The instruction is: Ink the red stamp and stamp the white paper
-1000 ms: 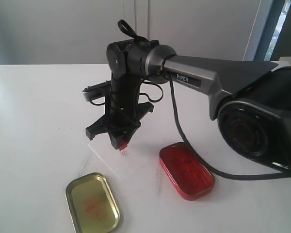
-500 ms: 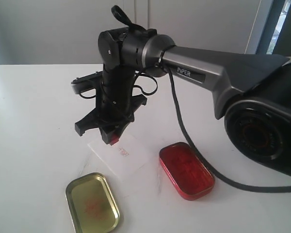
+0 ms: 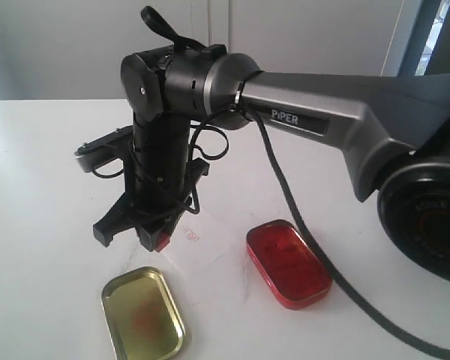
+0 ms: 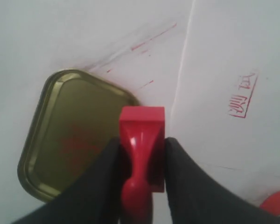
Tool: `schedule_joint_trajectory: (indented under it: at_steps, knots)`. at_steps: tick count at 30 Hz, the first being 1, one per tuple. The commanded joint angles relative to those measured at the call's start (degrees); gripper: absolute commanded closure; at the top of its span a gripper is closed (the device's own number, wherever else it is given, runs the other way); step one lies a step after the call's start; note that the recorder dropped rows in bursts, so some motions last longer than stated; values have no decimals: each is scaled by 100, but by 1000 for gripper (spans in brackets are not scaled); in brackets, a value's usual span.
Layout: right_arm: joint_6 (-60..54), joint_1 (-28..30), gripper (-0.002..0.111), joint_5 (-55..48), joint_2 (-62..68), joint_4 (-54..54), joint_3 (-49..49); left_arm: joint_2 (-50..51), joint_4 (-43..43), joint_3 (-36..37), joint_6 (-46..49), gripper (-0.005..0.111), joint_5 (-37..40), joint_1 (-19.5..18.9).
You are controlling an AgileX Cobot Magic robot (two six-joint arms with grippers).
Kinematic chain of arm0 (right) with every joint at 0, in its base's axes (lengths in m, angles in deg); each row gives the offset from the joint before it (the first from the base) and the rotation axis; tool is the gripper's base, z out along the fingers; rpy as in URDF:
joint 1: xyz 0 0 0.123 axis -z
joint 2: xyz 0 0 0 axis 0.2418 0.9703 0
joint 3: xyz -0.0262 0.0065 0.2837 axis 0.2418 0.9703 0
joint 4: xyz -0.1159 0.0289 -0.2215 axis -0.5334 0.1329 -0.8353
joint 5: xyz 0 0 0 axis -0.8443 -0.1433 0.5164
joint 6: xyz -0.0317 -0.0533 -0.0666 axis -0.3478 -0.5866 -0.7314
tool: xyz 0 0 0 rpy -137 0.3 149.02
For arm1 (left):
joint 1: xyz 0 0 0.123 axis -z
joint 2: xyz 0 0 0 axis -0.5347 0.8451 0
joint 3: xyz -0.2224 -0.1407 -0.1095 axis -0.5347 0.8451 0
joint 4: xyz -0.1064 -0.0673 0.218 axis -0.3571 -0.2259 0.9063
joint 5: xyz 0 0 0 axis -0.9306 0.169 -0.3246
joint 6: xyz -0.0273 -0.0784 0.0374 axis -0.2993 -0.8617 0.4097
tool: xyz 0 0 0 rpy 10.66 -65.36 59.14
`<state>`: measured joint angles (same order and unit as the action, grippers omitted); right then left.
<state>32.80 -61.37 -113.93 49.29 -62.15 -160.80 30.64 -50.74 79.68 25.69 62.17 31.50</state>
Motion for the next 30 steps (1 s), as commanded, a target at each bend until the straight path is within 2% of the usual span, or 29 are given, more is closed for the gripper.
schedule_joint_trajectory:
  at_steps: [1,10,19,25,30]
  knots:
    - [-292,-210,108,-10,-140,9,248,-26,-69,-5,0,107,10,24]
    - [-462,-675,108,-10,-140,9,539,-26,-69,-5,0,107,10,24]
    - [-425,-691,108,38,-127,30,681,-26,-69,-5,0,107,10,24]
    - [-881,-24,108,82,-137,1202,681,-26,-69,-5,0,107,10,24]
    - [-1192,584,108,106,-137,1603,681,-26,-69,-5,0,107,10,24]
